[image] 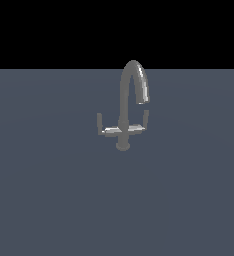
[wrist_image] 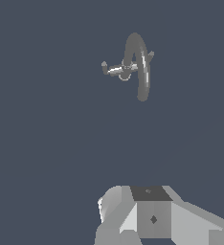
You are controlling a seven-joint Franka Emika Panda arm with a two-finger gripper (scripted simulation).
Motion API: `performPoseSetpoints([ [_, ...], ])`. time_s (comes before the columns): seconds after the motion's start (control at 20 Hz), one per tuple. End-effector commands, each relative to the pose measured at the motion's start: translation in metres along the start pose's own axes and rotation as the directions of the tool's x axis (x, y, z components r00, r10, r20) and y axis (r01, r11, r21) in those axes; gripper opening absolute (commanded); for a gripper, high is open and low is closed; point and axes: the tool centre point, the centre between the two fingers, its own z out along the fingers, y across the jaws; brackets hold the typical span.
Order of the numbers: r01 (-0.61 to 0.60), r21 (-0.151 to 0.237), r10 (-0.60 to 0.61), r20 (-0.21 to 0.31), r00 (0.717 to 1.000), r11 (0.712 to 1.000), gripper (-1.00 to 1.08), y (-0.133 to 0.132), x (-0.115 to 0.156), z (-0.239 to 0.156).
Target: Turn on the faucet by rotating a designated handle.
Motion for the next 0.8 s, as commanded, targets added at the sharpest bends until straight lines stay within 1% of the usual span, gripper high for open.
performPoseSetpoints([
  [0.0,0.000,0.000,0.000,0.000,1.000,1.000,-1.00,0.0000,0.0000,0.0000],
  [0.15,0.003,-0.005,-0.003,-0.002,1.000,1.000,-1.00,-0.0009,0.0010,-0.0008],
  [0.45,0.019,-0.030,-0.019,-0.014,1.000,0.999,-1.00,-0.0054,0.0055,-0.0049],
  [0.75,0.027,-0.032,-0.027,-0.011,1.000,0.999,-1.00,-0.0050,0.0063,-0.0044],
])
